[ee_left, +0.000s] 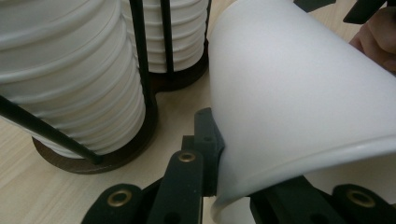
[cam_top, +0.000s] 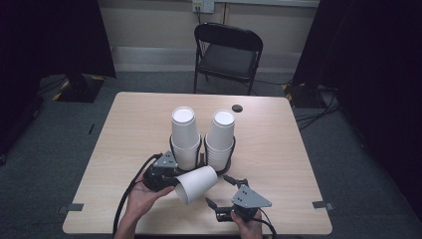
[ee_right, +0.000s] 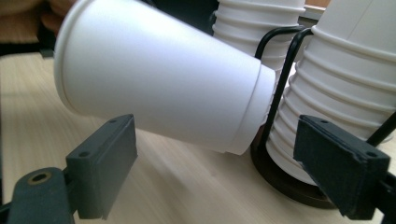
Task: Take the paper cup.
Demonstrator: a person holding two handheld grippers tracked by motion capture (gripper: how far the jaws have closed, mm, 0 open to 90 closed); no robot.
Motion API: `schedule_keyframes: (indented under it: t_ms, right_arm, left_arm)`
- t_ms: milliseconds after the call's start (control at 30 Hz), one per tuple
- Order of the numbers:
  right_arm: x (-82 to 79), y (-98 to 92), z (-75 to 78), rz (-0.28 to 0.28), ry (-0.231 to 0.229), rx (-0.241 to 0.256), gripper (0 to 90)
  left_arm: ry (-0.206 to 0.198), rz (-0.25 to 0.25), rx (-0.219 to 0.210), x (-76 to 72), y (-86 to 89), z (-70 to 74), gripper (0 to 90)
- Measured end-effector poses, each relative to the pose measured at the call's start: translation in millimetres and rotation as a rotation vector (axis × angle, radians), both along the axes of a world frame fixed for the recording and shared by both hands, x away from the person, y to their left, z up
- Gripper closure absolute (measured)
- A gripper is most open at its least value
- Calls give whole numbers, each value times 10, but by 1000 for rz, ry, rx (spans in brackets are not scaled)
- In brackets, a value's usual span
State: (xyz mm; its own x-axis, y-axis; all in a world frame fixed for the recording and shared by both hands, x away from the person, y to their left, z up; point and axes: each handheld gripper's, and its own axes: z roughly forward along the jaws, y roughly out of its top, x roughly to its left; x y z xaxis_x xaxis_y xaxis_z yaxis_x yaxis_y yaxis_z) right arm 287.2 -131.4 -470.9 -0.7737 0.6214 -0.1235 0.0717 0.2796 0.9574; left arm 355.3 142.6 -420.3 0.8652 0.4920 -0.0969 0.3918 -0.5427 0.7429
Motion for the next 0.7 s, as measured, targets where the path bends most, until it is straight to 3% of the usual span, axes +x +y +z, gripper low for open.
schedule_keyframes:
  t_ms: [467, 700]
  right_arm:
    - [-21, 163, -25, -8, -134, -214, 132]
    - [-21, 262, -49, -3, -200, -322, 132]
  left_arm:
    - [85, -3, 73, 85, -92, 59, 849]
    - [117, -45, 131, 123, -136, 42, 848]
